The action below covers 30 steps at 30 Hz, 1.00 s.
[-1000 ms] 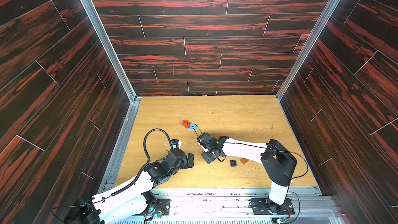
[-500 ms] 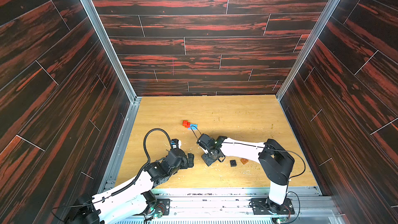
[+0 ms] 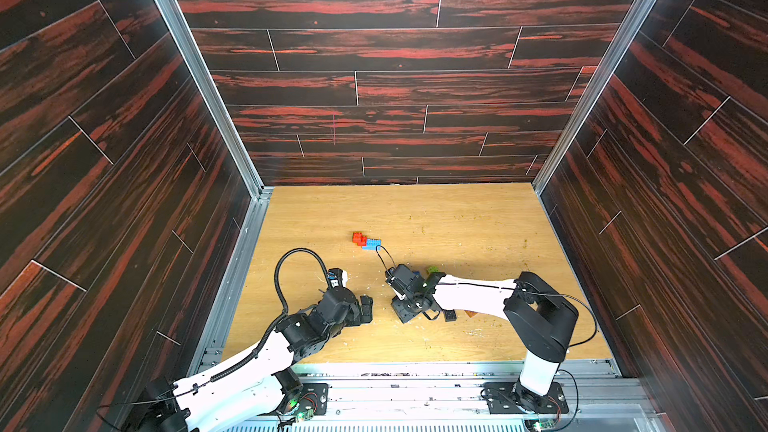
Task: Assemble the letter v with lego
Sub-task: Pick up the lego brick from the center of the board.
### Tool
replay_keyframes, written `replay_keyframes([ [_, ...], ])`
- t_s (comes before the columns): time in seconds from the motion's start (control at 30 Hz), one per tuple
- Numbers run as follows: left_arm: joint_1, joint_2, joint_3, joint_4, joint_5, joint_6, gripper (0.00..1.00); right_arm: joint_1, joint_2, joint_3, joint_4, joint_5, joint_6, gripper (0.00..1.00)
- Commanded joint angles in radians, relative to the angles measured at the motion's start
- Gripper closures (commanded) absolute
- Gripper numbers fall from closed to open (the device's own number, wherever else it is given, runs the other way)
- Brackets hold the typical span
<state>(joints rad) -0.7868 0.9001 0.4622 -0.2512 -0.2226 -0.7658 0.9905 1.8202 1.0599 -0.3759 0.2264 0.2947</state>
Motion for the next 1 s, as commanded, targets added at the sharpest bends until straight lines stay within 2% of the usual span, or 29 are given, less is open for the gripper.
replay_keyframes([
  [0.0,-0.003,-0.013,0.02,-0.03,-0.03,-0.006,0.0,0.005,0.005,-0.06,0.069,-0.005,0.02,0.43],
  [0.27,-0.003,0.003,0.024,-0.023,-0.032,-0.009,0.0,0.005,0.014,-0.135,0.175,0.004,0.004,0.43],
  [0.97,-0.003,0.017,0.013,-0.009,-0.038,-0.031,0.0,0.023,-0.02,-0.255,0.247,0.016,0.069,0.46],
])
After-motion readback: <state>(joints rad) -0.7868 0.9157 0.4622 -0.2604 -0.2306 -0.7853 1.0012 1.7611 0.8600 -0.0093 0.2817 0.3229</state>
